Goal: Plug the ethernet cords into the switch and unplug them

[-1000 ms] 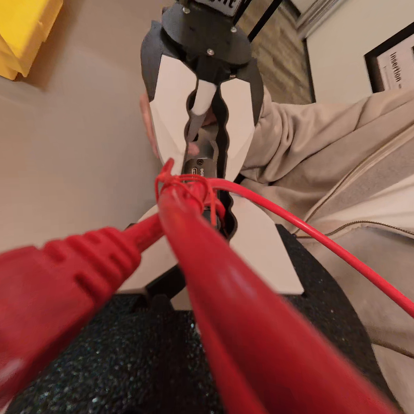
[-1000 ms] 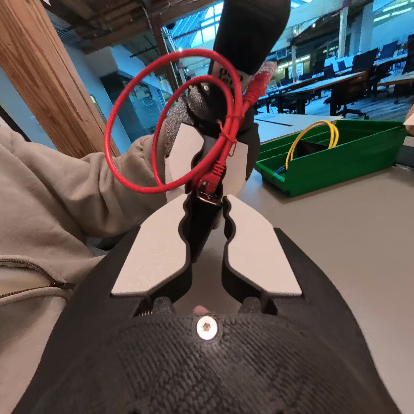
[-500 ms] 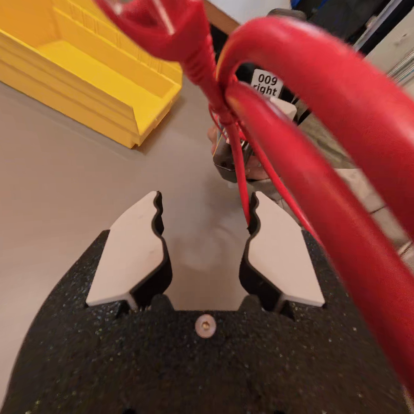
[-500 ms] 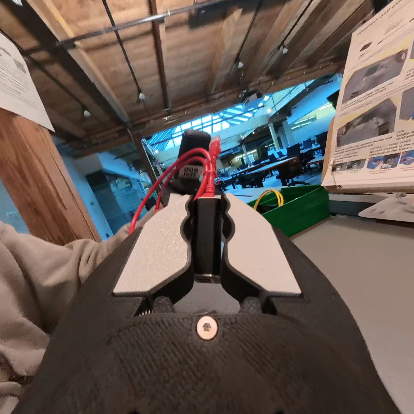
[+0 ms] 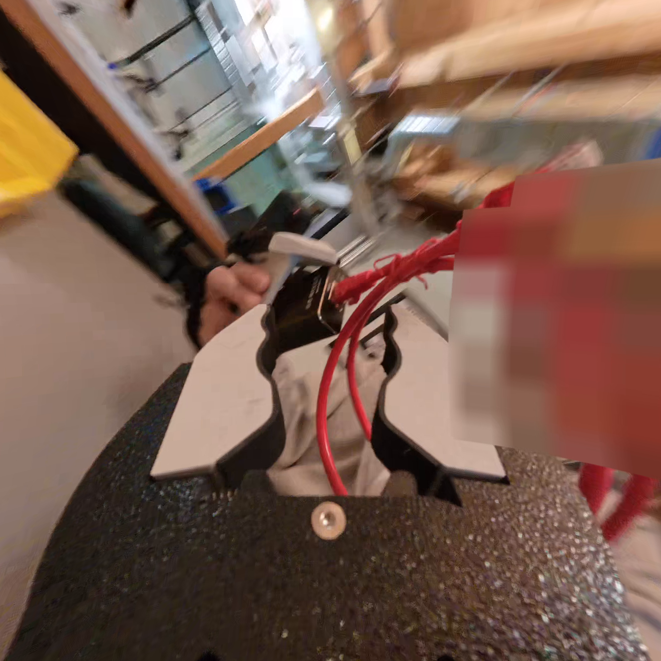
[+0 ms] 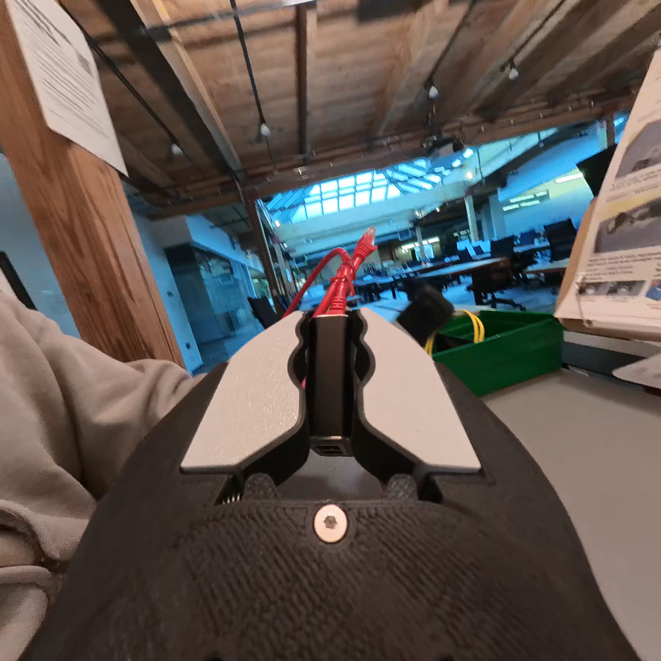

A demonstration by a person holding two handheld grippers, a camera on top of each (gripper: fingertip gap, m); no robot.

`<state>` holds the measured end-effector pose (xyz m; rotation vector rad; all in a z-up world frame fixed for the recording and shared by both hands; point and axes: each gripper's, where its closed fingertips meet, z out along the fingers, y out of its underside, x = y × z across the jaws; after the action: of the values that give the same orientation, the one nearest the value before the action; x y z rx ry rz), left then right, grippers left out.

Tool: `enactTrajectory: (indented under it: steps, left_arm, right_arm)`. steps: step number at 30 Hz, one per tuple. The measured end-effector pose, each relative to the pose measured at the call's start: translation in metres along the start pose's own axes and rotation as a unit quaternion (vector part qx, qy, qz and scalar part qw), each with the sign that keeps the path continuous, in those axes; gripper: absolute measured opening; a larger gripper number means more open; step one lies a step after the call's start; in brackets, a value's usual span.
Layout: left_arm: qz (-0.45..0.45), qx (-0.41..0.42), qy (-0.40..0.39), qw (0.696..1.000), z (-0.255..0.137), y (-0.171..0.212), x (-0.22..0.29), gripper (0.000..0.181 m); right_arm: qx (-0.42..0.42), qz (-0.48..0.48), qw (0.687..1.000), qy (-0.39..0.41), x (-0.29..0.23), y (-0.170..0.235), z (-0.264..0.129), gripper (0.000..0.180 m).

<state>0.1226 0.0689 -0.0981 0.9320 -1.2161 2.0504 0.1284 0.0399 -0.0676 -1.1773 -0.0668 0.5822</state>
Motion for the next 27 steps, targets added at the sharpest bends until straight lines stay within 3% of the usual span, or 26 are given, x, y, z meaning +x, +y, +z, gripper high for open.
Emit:
enactTrajectory:
  steps: [3, 6, 9, 12, 14, 19, 21, 24, 27]
  left_arm:
    - [-0.050, 0.055, 0.079, 0.994, -0.008, -0.005, 0.000, 0.056]
    - [-0.015, 0.064, 0.006, 0.998, -0.015, -0.001, -0.027, 0.057]
    - [0.078, 0.049, -0.124, 0.988, -0.019, 0.010, -0.058, 0.057]
    - [0.207, 0.011, -0.123, 0.971, 0.005, 0.033, -0.048, 0.057]
    - [0.280, 0.040, -0.133, 0.950, 0.021, 0.032, -0.040, 0.056]
    - [0.379, 0.092, -0.177, 0.904, 0.043, 0.020, -0.029, 0.040]
    - [0.402, 0.099, -0.190, 0.890, 0.045, 0.017, -0.026, 0.025]
    - [0.397, 0.083, -0.203, 0.891, 0.045, 0.017, -0.024, 0.024]
    - [0.363, 0.031, -0.228, 0.903, 0.037, 0.019, -0.027, 0.023]
  right_arm:
    - [0.042, 0.032, 0.998, -0.026, -0.006, -0.010, 0.000, 0.024]
    - [0.080, 0.049, 0.995, -0.041, -0.011, -0.023, -0.005, 0.024]
    - [0.115, 0.065, 0.991, -0.036, -0.009, -0.036, -0.010, 0.024]
    - [0.143, 0.086, 0.986, -0.026, -0.001, -0.038, -0.013, 0.024]
    - [0.153, 0.107, 0.982, -0.021, 0.006, -0.034, -0.014, 0.024]
    - [0.141, 0.123, 0.982, -0.013, 0.012, -0.019, -0.009, 0.024]
    - [0.144, 0.126, 0.981, -0.011, 0.013, -0.019, -0.008, 0.024]
    - [0.135, 0.119, 0.983, -0.022, 0.011, -0.020, -0.010, 0.023]
    - [0.056, 0.085, 0.995, -0.002, 0.016, -0.011, -0.014, 0.024]
